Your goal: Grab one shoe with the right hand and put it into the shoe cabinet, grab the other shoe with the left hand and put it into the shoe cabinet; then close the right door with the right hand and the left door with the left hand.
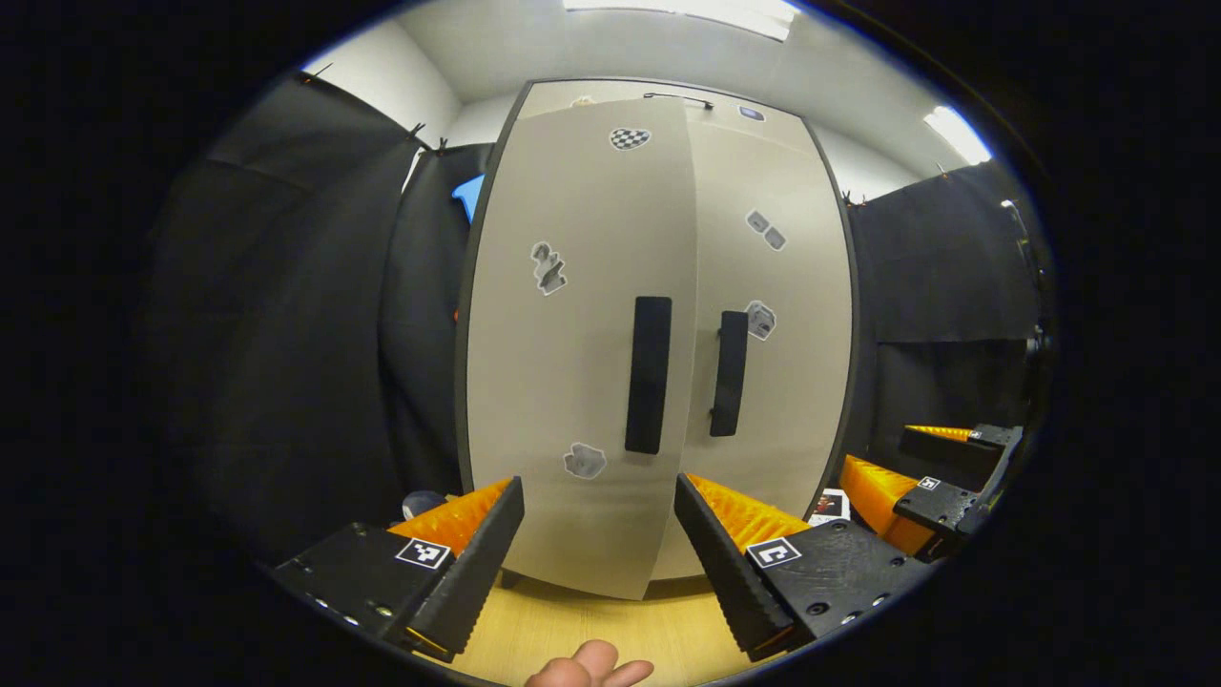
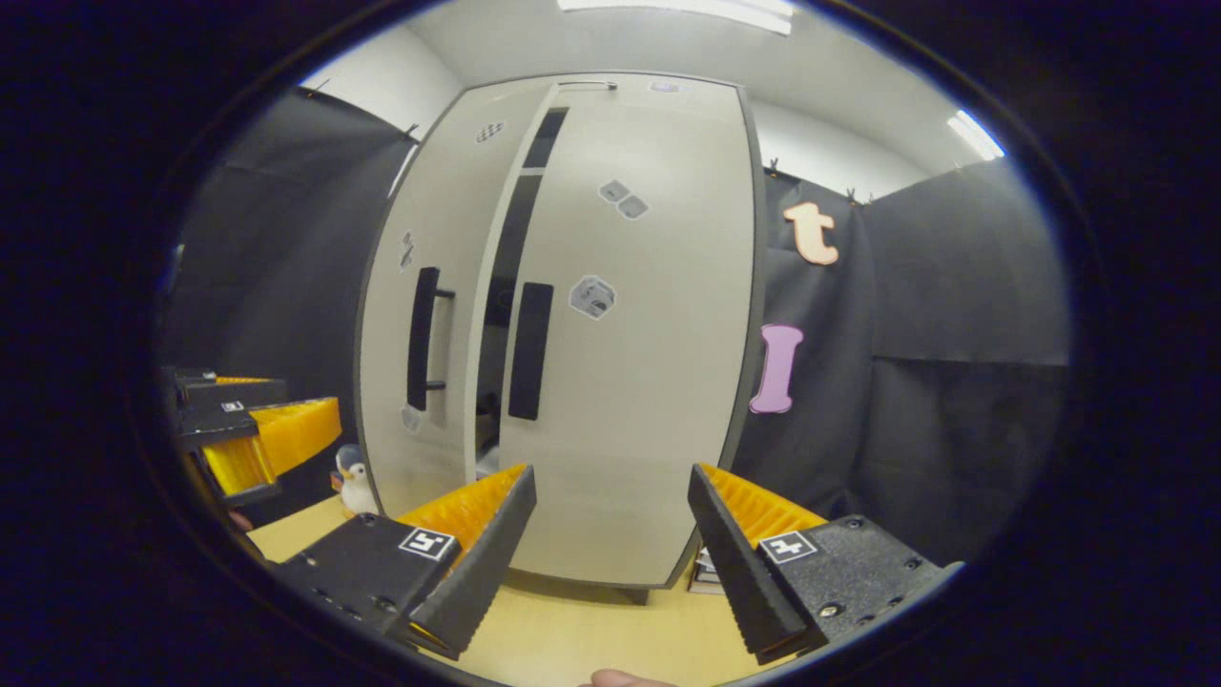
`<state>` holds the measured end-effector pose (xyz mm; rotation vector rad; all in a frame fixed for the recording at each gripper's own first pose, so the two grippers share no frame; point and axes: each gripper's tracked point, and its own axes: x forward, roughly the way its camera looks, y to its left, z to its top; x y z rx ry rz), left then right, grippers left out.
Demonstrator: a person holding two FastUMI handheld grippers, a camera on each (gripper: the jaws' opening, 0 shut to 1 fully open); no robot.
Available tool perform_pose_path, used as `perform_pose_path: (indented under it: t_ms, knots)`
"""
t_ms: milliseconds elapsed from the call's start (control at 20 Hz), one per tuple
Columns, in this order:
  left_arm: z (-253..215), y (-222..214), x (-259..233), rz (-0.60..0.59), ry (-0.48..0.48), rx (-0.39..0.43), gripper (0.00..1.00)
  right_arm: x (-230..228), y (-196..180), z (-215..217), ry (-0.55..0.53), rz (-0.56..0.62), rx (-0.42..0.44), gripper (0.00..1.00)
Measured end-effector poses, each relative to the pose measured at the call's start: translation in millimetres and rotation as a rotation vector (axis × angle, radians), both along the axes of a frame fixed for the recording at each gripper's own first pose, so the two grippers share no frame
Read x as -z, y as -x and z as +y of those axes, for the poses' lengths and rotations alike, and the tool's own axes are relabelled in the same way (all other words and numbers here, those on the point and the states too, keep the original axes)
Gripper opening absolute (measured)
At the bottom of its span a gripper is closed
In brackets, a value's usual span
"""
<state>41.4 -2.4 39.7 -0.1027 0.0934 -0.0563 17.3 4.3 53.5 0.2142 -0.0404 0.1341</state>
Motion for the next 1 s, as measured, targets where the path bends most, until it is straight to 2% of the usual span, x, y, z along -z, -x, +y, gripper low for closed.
perform_pose_path:
  t_ms: [100,250,350,500,1000]
  knots:
    - [-0.1,2.4,5.0,0.013,0.019,0.006,0.95,10.3,0.8,1.3,-0.036,0.039,0.014,1.0]
    - [4.3,6.0,14.3,0.03,-0.076,-0.009,0.95,25.8,1.0,14.7,0.009,0.079,-0.026,1.0]
    - [-1.1,10.1,17.3,0.028,-0.067,0.017,0.95,26.1,2.2,21.2,0.014,0.076,-0.047,1.0]
    - [1.6,8.7,3.7,-0.012,-0.065,0.011,0.95,18.1,1.5,22.0,0.019,0.047,-0.045,1.0]
    - [1.5,8.9,0.9,-0.028,-0.057,0.019,0.95,17.3,1.0,21.7,0.033,0.037,-0.052,1.0]
